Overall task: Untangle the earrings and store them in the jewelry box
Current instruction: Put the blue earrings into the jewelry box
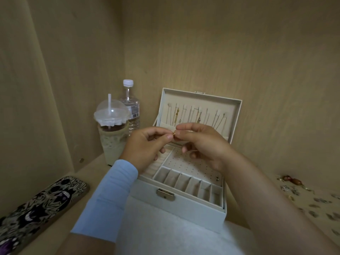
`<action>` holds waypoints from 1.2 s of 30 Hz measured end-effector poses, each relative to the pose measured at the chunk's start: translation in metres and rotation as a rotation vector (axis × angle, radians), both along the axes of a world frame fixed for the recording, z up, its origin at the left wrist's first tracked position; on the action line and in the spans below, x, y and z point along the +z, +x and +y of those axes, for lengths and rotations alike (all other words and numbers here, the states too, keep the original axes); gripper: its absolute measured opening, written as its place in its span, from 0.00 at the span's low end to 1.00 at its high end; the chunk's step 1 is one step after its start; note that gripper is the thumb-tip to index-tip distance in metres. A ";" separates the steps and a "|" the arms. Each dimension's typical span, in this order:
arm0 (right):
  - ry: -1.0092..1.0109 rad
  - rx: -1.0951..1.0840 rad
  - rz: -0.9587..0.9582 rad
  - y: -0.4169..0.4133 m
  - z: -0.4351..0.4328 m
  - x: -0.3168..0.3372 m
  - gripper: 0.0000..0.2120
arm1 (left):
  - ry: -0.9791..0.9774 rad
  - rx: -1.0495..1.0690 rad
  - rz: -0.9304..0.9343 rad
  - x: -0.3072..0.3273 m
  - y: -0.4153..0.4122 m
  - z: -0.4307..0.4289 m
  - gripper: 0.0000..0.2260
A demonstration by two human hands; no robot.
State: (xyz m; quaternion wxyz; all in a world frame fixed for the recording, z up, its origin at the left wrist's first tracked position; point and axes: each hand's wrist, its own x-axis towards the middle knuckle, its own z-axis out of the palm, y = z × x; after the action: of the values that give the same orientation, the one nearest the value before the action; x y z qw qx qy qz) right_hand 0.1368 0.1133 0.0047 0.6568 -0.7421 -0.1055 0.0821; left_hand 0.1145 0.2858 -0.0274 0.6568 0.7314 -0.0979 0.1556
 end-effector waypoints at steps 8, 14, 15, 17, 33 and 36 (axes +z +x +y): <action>-0.297 0.010 -0.599 -0.005 -0.001 -0.001 0.10 | -0.030 -0.003 0.177 0.006 -0.003 0.003 0.04; -0.376 -0.032 -0.717 -0.007 -0.005 -0.001 0.04 | -0.193 -0.167 0.260 0.011 -0.006 0.007 0.07; -0.364 -0.037 -0.731 -0.007 -0.005 -0.001 0.04 | -0.208 -0.179 0.258 0.011 -0.006 0.007 0.07; -0.344 -0.045 -0.757 -0.008 -0.002 -0.002 0.05 | -0.237 -0.187 0.257 0.012 -0.006 0.006 0.06; -0.034 0.036 -0.430 -0.012 0.005 0.000 0.04 | -0.299 -0.311 0.256 0.011 -0.005 0.011 0.11; -0.018 0.012 -0.408 -0.012 0.006 -0.003 0.02 | -0.291 -0.287 0.272 0.011 -0.004 0.010 0.08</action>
State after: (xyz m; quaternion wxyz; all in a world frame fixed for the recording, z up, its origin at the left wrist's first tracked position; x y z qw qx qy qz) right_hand 0.1252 0.1197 0.0022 0.6145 -0.7486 -0.2403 -0.0650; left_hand 0.1109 0.2962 -0.0167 0.7777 0.6218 -0.0882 -0.0269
